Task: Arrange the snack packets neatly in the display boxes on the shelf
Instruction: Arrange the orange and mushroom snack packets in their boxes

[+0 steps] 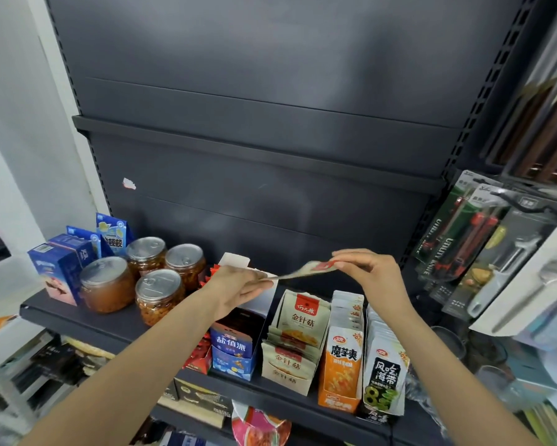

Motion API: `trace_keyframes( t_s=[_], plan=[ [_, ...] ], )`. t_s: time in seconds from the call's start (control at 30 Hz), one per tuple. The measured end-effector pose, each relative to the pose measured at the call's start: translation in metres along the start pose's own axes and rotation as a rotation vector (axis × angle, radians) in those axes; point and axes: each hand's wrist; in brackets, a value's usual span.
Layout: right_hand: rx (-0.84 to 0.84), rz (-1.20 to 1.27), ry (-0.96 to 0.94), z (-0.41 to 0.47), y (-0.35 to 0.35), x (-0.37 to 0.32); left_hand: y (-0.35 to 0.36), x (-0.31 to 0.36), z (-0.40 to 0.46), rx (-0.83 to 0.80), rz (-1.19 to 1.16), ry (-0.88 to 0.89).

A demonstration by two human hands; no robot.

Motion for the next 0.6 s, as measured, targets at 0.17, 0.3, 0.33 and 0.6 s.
trace_keyframes(
  t_s=[0.17, 0.3, 0.33, 0.6],
  plan=[
    [0.097, 0.265, 0.281, -0.006, 0.008, 0.01, -0.005, 0.005, -0.014, 0.031, 0.032, 0.244],
    [0.084, 0.37, 0.359, -0.012, 0.011, 0.012, -0.005, 0.006, -0.03, 0.023, 0.259, 0.41],
    [0.088, 0.383, 0.346, -0.013, 0.012, 0.012, -0.007, 0.005, -0.032, 0.023, 0.309, 0.438],
    [0.107, 0.433, 0.314, -0.014, 0.018, 0.016, -0.015, -0.004, -0.032, 0.021, 0.47, 0.546]
  ],
)
Point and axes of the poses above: each hand's wrist, its own z-axis towards the middle knuckle, its own y-axis out of the palm, x = y × z, and after that the axes turned 10 degrees about z, right-handed
